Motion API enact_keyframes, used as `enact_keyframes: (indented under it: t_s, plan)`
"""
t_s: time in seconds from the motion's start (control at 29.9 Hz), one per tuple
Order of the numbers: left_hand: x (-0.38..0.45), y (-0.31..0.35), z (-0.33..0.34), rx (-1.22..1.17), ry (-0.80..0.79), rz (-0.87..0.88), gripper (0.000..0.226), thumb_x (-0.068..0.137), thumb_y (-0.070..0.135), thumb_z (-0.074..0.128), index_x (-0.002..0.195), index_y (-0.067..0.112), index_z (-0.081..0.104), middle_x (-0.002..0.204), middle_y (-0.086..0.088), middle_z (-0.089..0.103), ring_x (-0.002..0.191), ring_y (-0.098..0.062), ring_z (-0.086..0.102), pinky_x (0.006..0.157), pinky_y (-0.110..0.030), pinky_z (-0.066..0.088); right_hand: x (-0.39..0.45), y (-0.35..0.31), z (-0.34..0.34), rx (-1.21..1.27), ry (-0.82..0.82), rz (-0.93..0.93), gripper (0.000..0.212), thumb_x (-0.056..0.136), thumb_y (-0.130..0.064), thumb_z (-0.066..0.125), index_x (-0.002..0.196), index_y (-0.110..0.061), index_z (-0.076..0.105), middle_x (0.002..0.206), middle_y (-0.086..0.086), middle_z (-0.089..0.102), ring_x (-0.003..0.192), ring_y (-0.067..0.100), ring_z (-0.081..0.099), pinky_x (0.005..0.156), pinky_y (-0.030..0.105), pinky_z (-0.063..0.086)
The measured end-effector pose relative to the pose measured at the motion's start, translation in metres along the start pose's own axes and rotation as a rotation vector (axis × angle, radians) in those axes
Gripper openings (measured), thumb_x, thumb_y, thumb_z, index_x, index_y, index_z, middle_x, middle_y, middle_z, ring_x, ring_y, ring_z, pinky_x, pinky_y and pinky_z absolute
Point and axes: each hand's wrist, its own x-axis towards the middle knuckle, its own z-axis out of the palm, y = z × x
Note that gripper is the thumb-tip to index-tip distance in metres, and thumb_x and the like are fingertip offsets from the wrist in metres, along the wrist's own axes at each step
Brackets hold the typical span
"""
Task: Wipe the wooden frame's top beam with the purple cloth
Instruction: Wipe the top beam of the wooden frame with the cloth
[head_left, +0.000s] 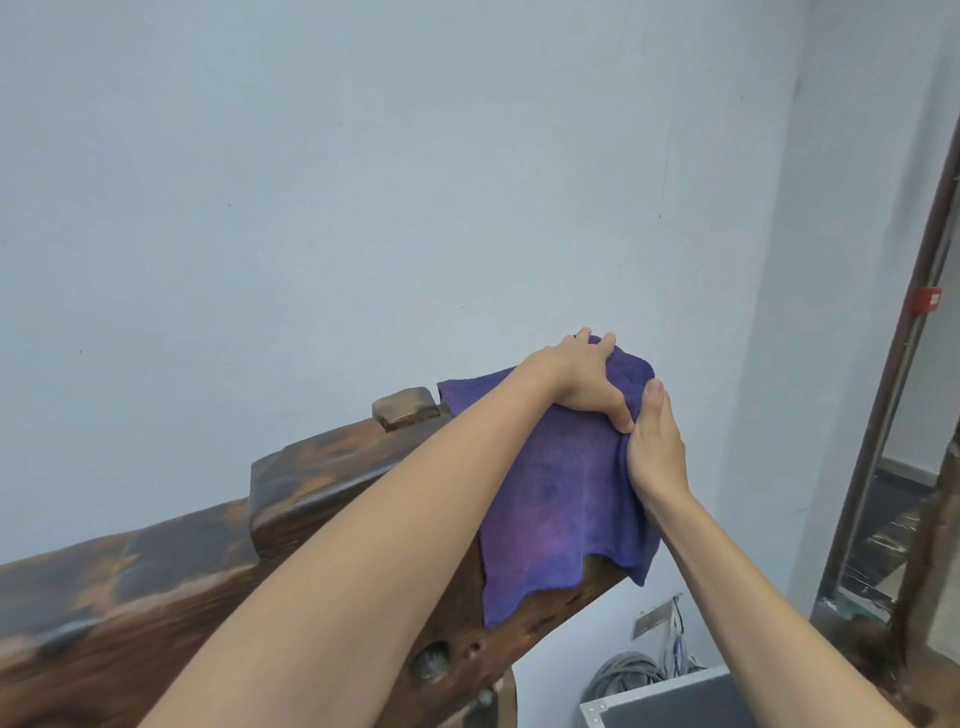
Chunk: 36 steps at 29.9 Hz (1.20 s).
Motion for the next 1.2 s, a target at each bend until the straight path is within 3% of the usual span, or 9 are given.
enact_keyframes:
  t_s: [0.2, 0.33, 0.43, 0.5, 0.67, 0.77, 0.94, 1.07, 1.2]
  plan:
    - [-0.021, 0.0, 0.011, 0.164, 0.118, 0.094, 0.11, 0.08, 0.048, 0.076, 0.162, 0.028, 0.004, 0.17, -0.001, 0.009, 0.155, -0.022, 0.015, 0.112, -0.046, 0.034, -0.033, 0.014, 0.001, -0.117, -0.014, -0.094, 0.058, 0.108, -0.047, 0.025, 0.162, -0.034, 0.008, 0.168, -0.005, 0.016, 0.153, 0.015, 0.017, 0.125, 0.039, 0.017]
    - [-0.053, -0.004, 0.022, 0.361, 0.225, 0.185, 0.086, 0.096, 0.036, 0.058, 0.162, 0.029, 0.004, 0.169, 0.0, 0.012, 0.152, -0.021, 0.02, 0.092, -0.037, 0.041, -0.064, 0.009, -0.001, -0.136, -0.073, -0.088, 0.061, 0.109, -0.041, 0.034, 0.162, -0.032, 0.006, 0.169, -0.012, 0.003, 0.156, 0.007, 0.001, 0.127, 0.035, 0.01]
    - [-0.086, -0.02, 0.031, 0.52, 0.247, 0.236, 0.085, 0.096, 0.039, 0.059, 0.162, 0.031, 0.007, 0.171, -0.001, -0.001, 0.156, -0.024, 0.01, 0.116, -0.039, 0.029, -0.094, 0.01, 0.004, -0.203, -0.042, -0.041, 0.066, 0.103, -0.044, 0.049, 0.16, -0.038, 0.016, 0.168, -0.004, 0.013, 0.155, 0.013, 0.011, 0.125, 0.037, 0.018]
    - [-0.112, -0.036, 0.038, 0.588, 0.278, 0.245, 0.098, 0.089, 0.047, 0.067, 0.162, 0.027, 0.005, 0.171, -0.001, -0.005, 0.156, -0.026, 0.008, 0.122, -0.04, 0.022, -0.115, 0.008, 0.008, -0.21, -0.051, 0.01, 0.068, 0.097, -0.041, 0.062, 0.155, -0.042, 0.027, 0.156, 0.003, 0.029, 0.143, 0.022, 0.035, 0.12, 0.042, 0.032]
    - [-0.18, -0.073, 0.041, 0.602, 0.292, 0.188, 0.127, 0.074, 0.052, 0.079, 0.161, 0.018, -0.007, 0.171, 0.003, -0.002, 0.157, -0.025, 0.007, 0.124, -0.042, 0.019, -0.167, -0.018, 0.015, -0.137, -0.195, 0.161, 0.066, 0.087, -0.008, 0.074, 0.135, -0.04, 0.042, 0.1, 0.004, 0.066, 0.092, 0.022, 0.069, 0.081, 0.044, 0.062]
    - [-0.225, -0.098, 0.035, 0.526, 0.311, 0.147, 0.122, 0.074, 0.05, 0.077, 0.162, 0.023, -0.003, 0.171, 0.005, 0.004, 0.156, -0.025, 0.013, 0.123, -0.041, 0.022, -0.195, -0.043, 0.02, -0.247, -0.357, 0.093, 0.066, 0.086, -0.006, 0.072, 0.135, -0.041, 0.045, 0.082, -0.001, 0.068, 0.084, 0.019, 0.07, 0.081, 0.04, 0.062]
    - [-0.305, -0.141, 0.029, 0.435, 0.317, -0.108, 0.121, 0.07, 0.07, 0.072, 0.16, 0.037, -0.002, 0.168, 0.004, 0.016, 0.154, -0.026, 0.016, 0.121, -0.048, 0.021, -0.225, -0.082, 0.022, -0.409, -0.495, -0.023, 0.013, 0.086, -0.021, 0.06, 0.089, -0.021, 0.072, 0.078, 0.0, 0.07, 0.079, 0.026, 0.07, 0.08, 0.05, 0.061]
    - [-0.359, -0.161, 0.025, 0.21, 0.337, -0.46, 0.121, 0.061, 0.074, 0.077, 0.156, 0.018, 0.025, 0.154, -0.012, 0.037, 0.152, -0.036, 0.013, 0.113, -0.046, 0.031, -0.259, -0.115, 0.031, -0.091, -0.68, 0.053, 0.023, 0.097, -0.041, 0.064, 0.104, -0.02, 0.061, 0.1, 0.004, 0.073, 0.091, 0.02, 0.072, 0.074, 0.038, 0.059]
    - [-0.406, -0.175, 0.014, 0.185, 0.231, -0.543, 0.064, 0.077, 0.058, 0.073, 0.123, 0.016, 0.058, 0.127, -0.011, 0.064, 0.146, -0.042, 0.021, 0.105, -0.043, 0.04, -0.298, -0.14, 0.048, -0.135, -0.754, 0.038, 0.027, 0.102, -0.042, 0.055, 0.112, -0.016, 0.051, 0.103, 0.003, 0.065, 0.085, 0.011, 0.066, 0.064, 0.024, 0.057]
